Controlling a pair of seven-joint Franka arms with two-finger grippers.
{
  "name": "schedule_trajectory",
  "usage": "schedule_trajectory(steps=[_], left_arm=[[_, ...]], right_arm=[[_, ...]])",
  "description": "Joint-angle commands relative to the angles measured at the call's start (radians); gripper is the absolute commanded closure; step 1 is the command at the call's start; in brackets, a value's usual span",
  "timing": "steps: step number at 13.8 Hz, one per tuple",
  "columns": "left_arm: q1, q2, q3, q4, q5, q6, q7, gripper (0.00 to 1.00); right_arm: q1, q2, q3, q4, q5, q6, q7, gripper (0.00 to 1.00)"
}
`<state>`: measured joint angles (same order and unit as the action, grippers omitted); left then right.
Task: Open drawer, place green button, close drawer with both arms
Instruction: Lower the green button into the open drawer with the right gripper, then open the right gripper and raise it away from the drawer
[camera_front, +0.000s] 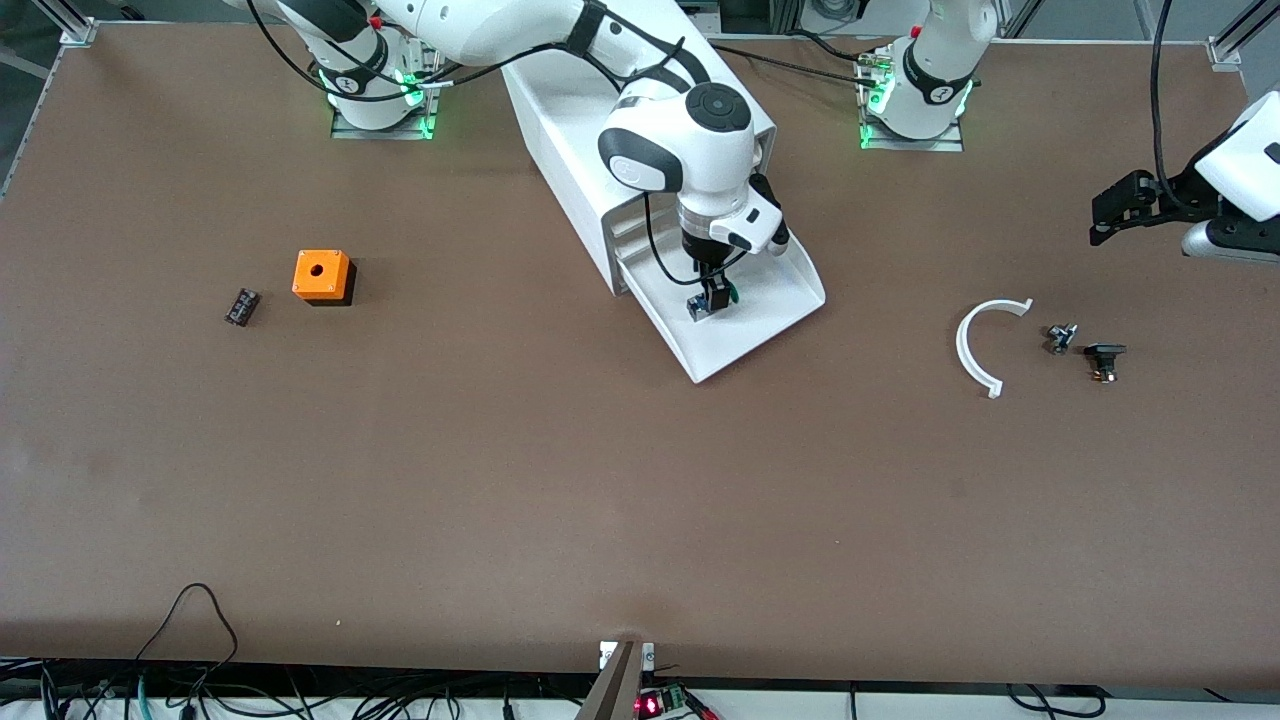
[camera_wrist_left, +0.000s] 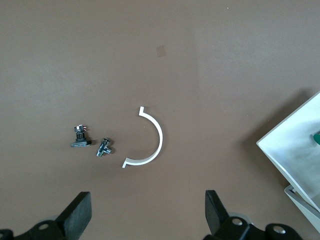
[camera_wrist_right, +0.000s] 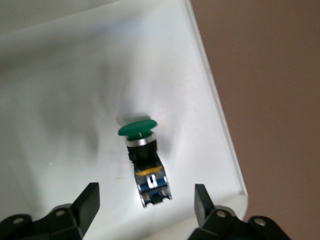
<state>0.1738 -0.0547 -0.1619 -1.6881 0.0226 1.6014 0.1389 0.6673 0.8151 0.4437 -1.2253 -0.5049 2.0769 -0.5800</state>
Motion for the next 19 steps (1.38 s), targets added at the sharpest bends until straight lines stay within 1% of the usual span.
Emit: schedule_trajectory(steps=[1,3,4,5,6,7,8,9,11,13,14,16,17,18,19], left_arm=[[-0.010,0.045,0.010,0.044,-0.016,-0.015,0.001,0.00],[-0.007,0.056,0.010,0.035,-0.016,0.005,-0.002,0.00],[-0.008,0.056,0.004,0.028,-0.018,0.000,-0.010,0.00],[-0.014,0.061,-0.010,0.022,-0.018,0.005,-0.027,0.00],[-0.028,0.084,-0.019,0.012,-0.042,0.023,-0.060,0.00],[-0.034,0.099,-0.030,-0.023,-0.067,0.101,-0.100,0.00],[-0.043,0.111,-0.056,-0.086,-0.069,0.200,-0.140,0.00],[-0.050,0.111,-0.097,-0.170,-0.069,0.304,-0.201,0.00],[-0.051,0.116,-0.174,-0.310,-0.055,0.490,-0.408,0.00],[-0.066,0.144,-0.223,-0.418,-0.053,0.650,-0.585,0.00],[-0.070,0.157,-0.231,-0.468,-0.053,0.731,-0.619,0.00],[-0.076,0.196,-0.232,-0.559,-0.055,0.894,-0.633,0.00],[-0.077,0.219,-0.232,-0.585,-0.055,0.957,-0.636,0.00],[-0.105,0.252,-0.232,-0.591,-0.058,1.017,-0.659,0.00],[-0.132,0.289,-0.231,-0.591,-0.065,1.066,-0.730,0.00]], right_arm=[[-0.032,-0.043,0.021,0.099,0.029,-0.090,0.017,0.00],[-0.116,-0.114,0.009,0.099,0.130,-0.089,0.015,0.00],[-0.167,-0.147,0.009,0.099,0.161,-0.086,0.015,0.00],[-0.205,-0.184,0.009,0.101,0.164,-0.090,0.018,0.00],[-0.247,-0.224,0.007,0.101,0.164,-0.092,0.022,0.00],[-0.300,-0.249,0.004,0.099,0.167,-0.093,0.022,0.00],[-0.345,-0.263,0.003,0.099,0.205,-0.093,0.026,0.00],[-0.369,-0.292,-0.020,0.099,0.233,-0.093,0.041,0.00],[-0.377,-0.329,-0.100,0.081,0.239,-0.093,0.179,0.00],[-0.364,-0.355,-0.202,0.038,0.284,-0.093,0.358,0.00],[-0.364,-0.372,-0.236,0.003,0.293,-0.098,0.461,0.00],[-0.383,-0.412,-0.261,-0.083,0.302,-0.121,0.685,0.00],[-0.387,-0.413,-0.272,-0.098,0.310,-0.159,0.795,0.00],[-0.388,-0.413,-0.275,-0.103,0.306,-0.200,0.865,0.00],[-0.390,-0.413,-0.292,-0.115,0.305,-0.239,0.900,0.00]])
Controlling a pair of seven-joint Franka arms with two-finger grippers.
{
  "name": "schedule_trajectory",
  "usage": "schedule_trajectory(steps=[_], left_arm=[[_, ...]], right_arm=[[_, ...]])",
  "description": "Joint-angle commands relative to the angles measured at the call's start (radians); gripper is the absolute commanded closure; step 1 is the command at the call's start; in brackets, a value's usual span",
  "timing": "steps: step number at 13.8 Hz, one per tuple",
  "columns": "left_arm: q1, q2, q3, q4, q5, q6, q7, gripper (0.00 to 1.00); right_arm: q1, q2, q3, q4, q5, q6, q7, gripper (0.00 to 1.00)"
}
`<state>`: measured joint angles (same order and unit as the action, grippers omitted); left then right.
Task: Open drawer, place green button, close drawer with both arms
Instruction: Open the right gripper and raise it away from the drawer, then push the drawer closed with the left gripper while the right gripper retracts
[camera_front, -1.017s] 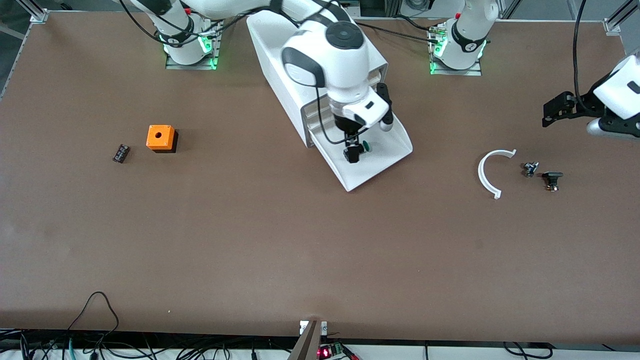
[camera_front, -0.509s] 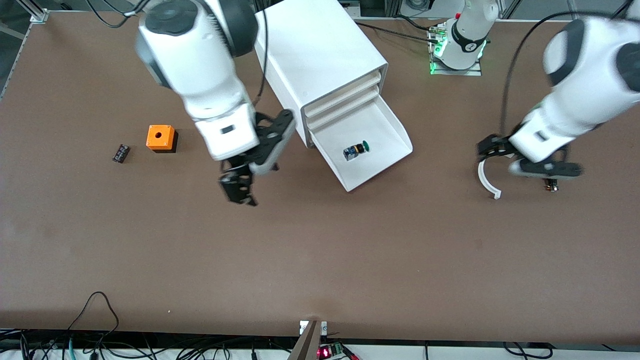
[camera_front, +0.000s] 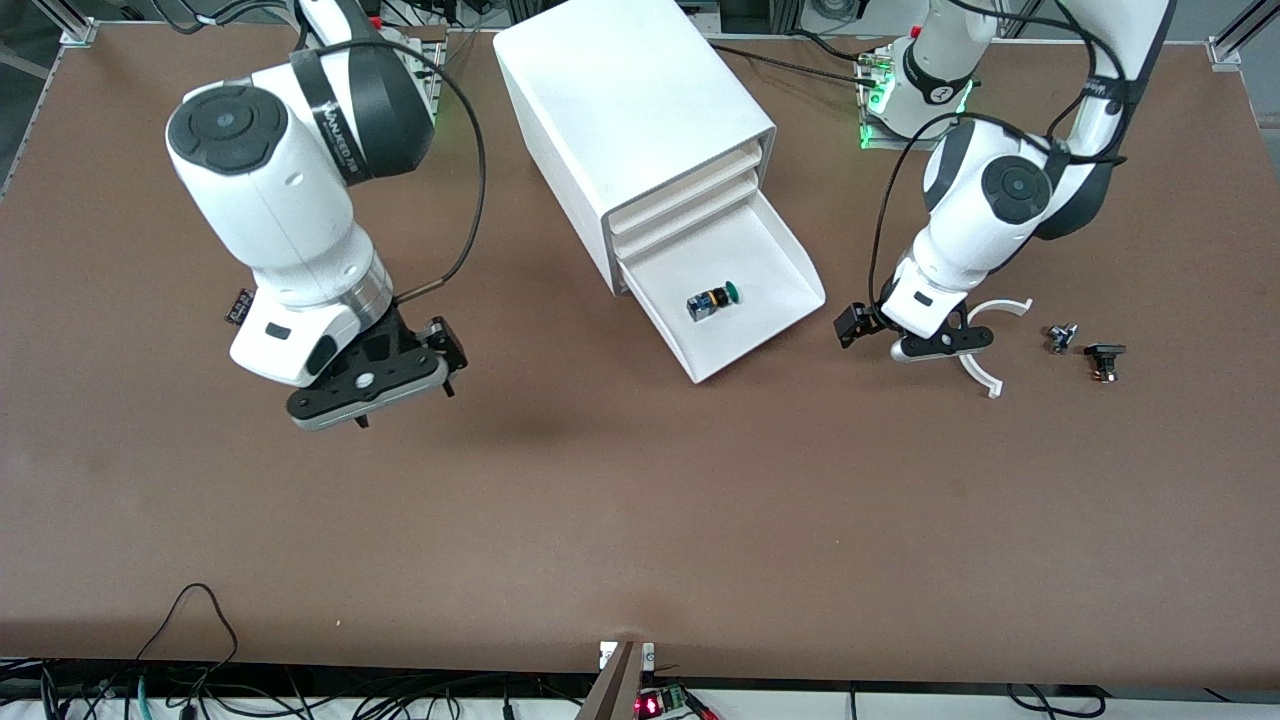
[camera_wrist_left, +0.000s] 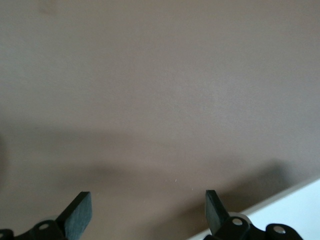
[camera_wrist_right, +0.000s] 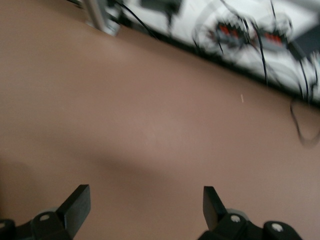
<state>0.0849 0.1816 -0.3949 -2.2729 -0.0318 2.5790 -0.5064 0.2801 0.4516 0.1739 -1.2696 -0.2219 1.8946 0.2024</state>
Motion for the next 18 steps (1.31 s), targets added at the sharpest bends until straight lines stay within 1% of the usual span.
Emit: schedule_trajectory(steps=[1,2,3,5,6,8,10,11,12,15,16,18], left_arm=[[-0.077,0.087,0.002,-0.007,-0.010,0.136,-0.181,0.00],[-0.100,0.114,0.004,-0.007,-0.004,0.153,-0.254,0.00],[-0.109,0.131,0.005,-0.007,-0.002,0.155,-0.288,0.00],[-0.116,0.156,0.010,-0.007,-0.002,0.159,-0.294,0.00],[-0.119,0.159,0.011,-0.007,0.000,0.164,-0.294,0.00],[-0.119,0.157,0.010,-0.007,0.003,0.162,-0.310,0.00],[-0.152,0.154,0.007,-0.011,0.004,0.156,-0.389,0.00],[-0.163,0.154,0.005,-0.016,0.004,0.156,-0.415,0.00],[-0.168,0.153,0.004,-0.016,0.004,0.156,-0.420,0.00],[-0.168,0.153,0.005,-0.016,0.004,0.156,-0.420,0.00],[-0.168,0.153,0.004,-0.016,0.004,0.156,-0.422,0.00],[-0.168,0.151,0.002,-0.025,0.003,0.156,-0.431,0.00]], right_arm=[[-0.007,-0.059,-0.042,-0.088,0.021,-0.105,0.132,0.00],[-0.031,-0.074,-0.054,-0.112,0.021,-0.148,0.137,0.00],[-0.079,-0.106,-0.054,-0.150,0.021,-0.167,0.131,0.00],[-0.189,-0.180,-0.054,-0.232,0.030,-0.164,0.131,0.00],[-0.222,-0.198,-0.054,-0.247,0.030,-0.169,0.130,0.00],[-0.225,-0.232,-0.054,-0.261,0.030,-0.218,0.155,0.00],[-0.228,-0.261,-0.054,-0.261,0.032,-0.244,0.227,0.00],[-0.236,-0.275,-0.054,-0.261,0.032,-0.276,0.230,0.00],[-0.255,-0.292,-0.056,-0.258,0.048,-0.291,0.236,0.00],[-0.341,-0.323,-0.056,-0.249,0.134,-0.293,0.226,0.00],[-0.346,-0.327,-0.062,-0.251,0.134,-0.302,0.216,0.00],[-0.346,-0.332,-0.111,-0.254,0.131,-0.351,0.151,0.00]])
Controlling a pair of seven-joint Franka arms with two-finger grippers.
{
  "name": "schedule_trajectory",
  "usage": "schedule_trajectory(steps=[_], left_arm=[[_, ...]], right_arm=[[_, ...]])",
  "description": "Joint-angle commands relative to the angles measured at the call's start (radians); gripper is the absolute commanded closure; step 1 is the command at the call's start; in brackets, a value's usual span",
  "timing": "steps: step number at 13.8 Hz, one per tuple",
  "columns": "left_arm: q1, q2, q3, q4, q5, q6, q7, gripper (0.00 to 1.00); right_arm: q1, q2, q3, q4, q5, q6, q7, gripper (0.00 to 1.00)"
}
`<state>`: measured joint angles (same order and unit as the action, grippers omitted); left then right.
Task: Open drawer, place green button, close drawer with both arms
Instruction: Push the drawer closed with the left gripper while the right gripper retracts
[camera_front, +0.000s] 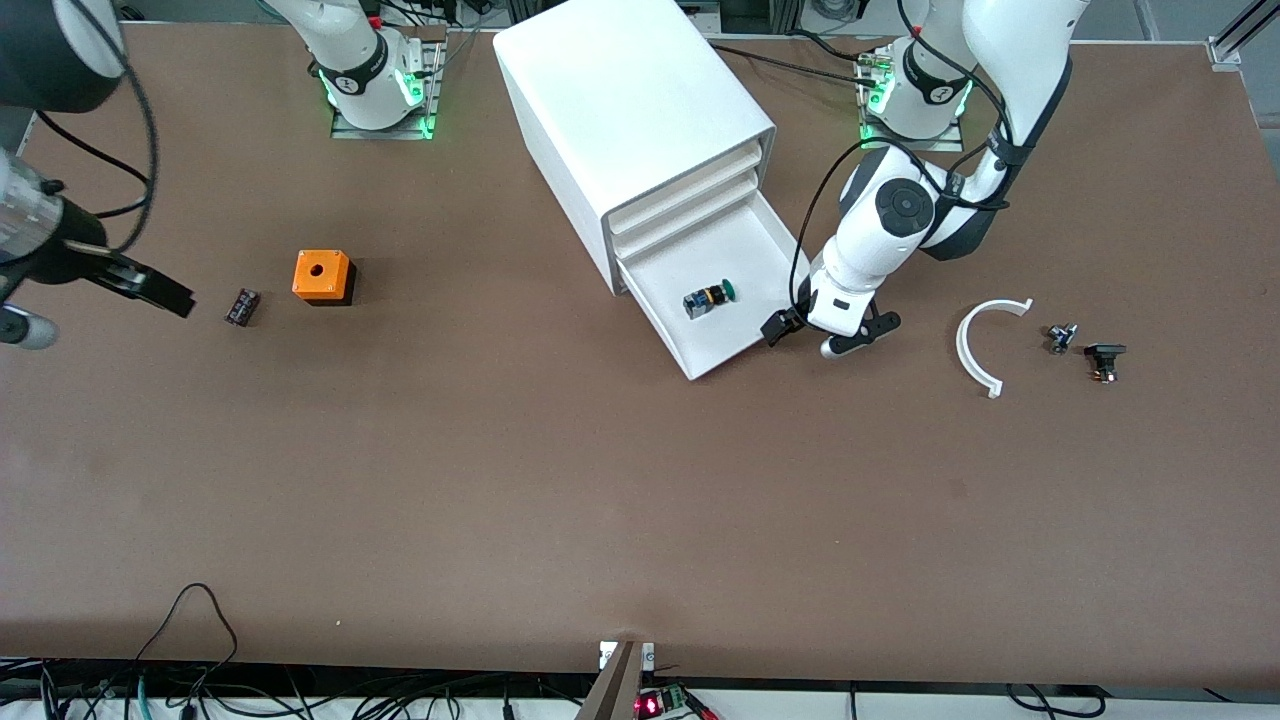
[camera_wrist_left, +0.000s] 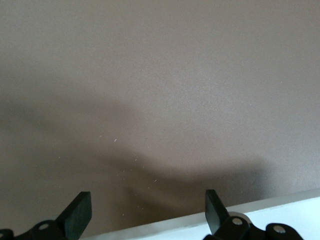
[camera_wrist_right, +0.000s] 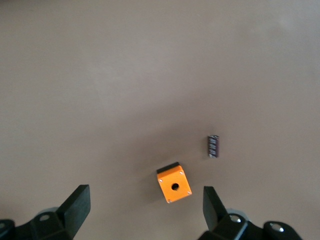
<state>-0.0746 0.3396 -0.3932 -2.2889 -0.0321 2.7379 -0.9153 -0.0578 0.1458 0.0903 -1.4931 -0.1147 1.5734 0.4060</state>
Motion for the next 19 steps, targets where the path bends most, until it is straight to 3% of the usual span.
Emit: schedule_trajectory(steps=[1,3,7,9,11,13,19], left_arm=[[-0.008,-0.011,-0.002,-0.021,0.004,-0.004,-0.039,0.00],[-0.008,-0.017,-0.039,-0.044,0.003,-0.006,-0.066,0.00],[-0.016,-0.039,-0.107,-0.055,0.003,-0.055,-0.103,0.00],[-0.016,-0.054,-0.147,-0.055,0.003,-0.108,-0.103,0.00],[-0.016,-0.070,-0.188,-0.054,0.003,-0.185,-0.087,0.00],[-0.016,-0.073,-0.240,-0.055,0.003,-0.202,-0.086,0.00],[-0.011,-0.099,-0.282,-0.054,0.001,-0.277,-0.086,0.00]], right_arm=[[-0.007,-0.037,-0.071,-0.038,0.030,-0.029,-0.153,0.00],[0.007,-0.038,-0.138,-0.058,0.035,-0.006,-0.301,0.00],[0.009,-0.064,-0.132,-0.107,0.038,0.048,-0.312,0.00],[0.007,-0.145,-0.133,-0.244,0.038,0.169,-0.332,0.00],[0.007,-0.242,-0.135,-0.369,0.038,0.203,-0.357,0.00],[0.007,-0.255,-0.132,-0.380,0.038,0.185,-0.360,0.00],[0.009,-0.247,-0.130,-0.369,0.064,0.195,-0.365,0.00]])
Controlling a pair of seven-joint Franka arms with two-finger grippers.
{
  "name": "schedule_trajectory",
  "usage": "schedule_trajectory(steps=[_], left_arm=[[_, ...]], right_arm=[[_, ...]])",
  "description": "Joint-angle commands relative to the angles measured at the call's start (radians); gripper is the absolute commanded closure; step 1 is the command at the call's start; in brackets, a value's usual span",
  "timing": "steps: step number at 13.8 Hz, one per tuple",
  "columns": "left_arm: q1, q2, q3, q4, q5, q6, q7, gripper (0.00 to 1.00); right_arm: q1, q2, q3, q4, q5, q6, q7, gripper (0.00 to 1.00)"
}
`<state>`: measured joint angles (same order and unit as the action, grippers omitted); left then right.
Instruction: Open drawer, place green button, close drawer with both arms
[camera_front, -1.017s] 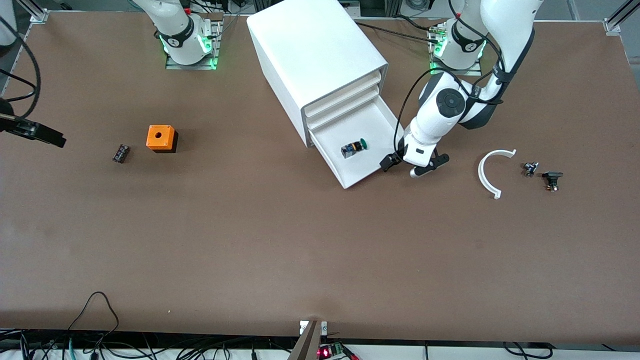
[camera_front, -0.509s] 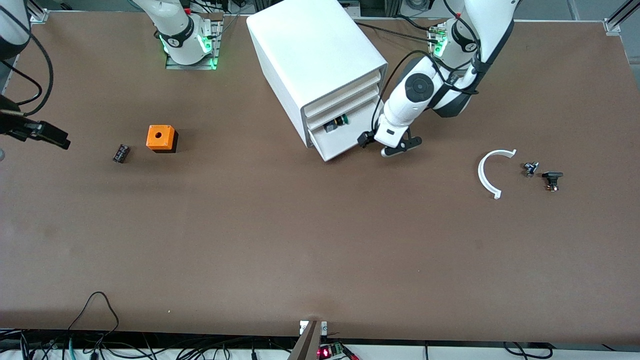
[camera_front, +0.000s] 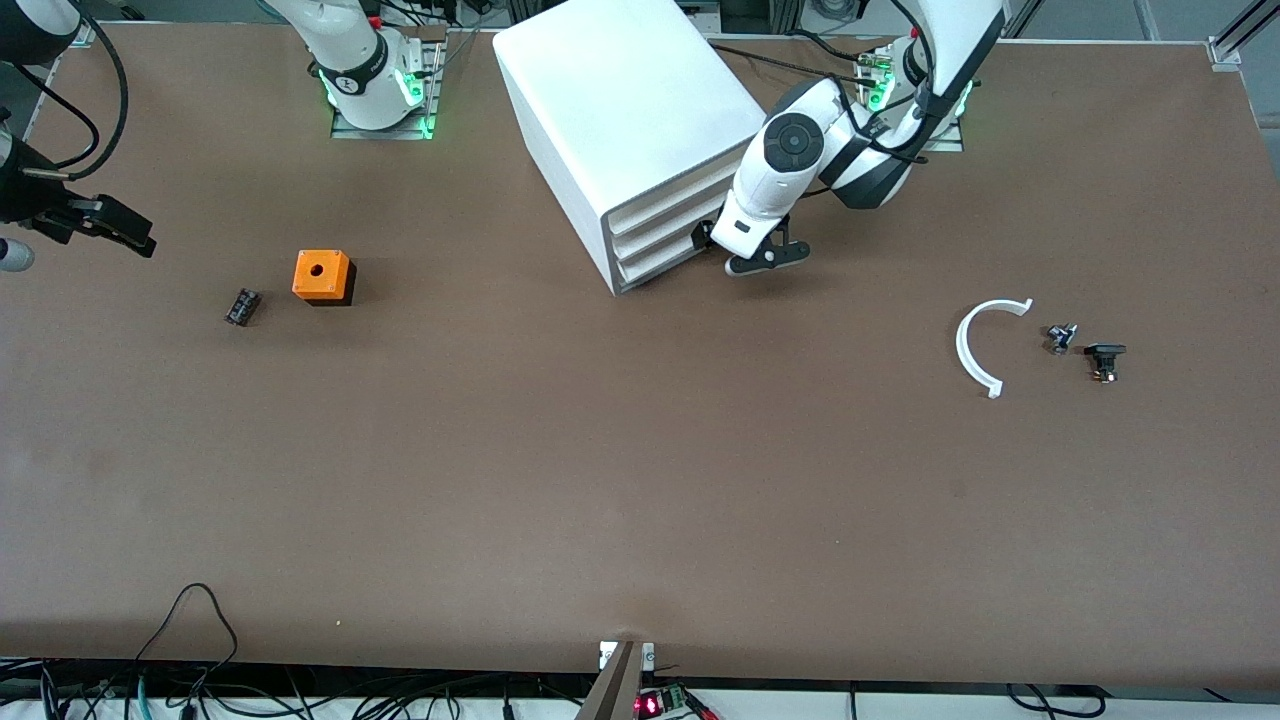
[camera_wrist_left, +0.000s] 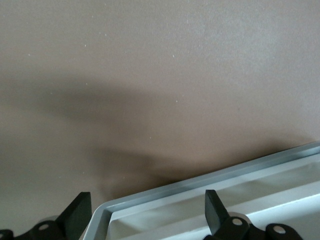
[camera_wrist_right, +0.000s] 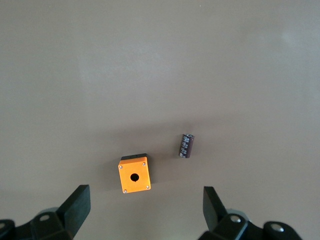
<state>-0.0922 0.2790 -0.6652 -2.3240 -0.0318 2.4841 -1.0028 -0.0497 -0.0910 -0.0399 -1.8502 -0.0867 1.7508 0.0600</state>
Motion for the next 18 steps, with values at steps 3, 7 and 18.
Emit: schedule_trajectory(steps=[3,7,18], left_arm=[[0.011,-0.050,-0.010,-0.018,0.000,-0.056,0.001,0.00],[0.034,-0.078,-0.011,-0.008,-0.007,-0.112,0.000,0.00],[0.233,-0.233,0.261,0.478,0.003,-0.629,0.433,0.00]], right_arm=[[0.001,-0.013,0.002,-0.012,0.056,0.007,-0.026,0.00],[0.001,-0.016,0.006,-0.009,0.053,-0.008,-0.037,0.00],[0.001,-0.001,0.014,0.032,0.055,-0.010,-0.042,0.00]])
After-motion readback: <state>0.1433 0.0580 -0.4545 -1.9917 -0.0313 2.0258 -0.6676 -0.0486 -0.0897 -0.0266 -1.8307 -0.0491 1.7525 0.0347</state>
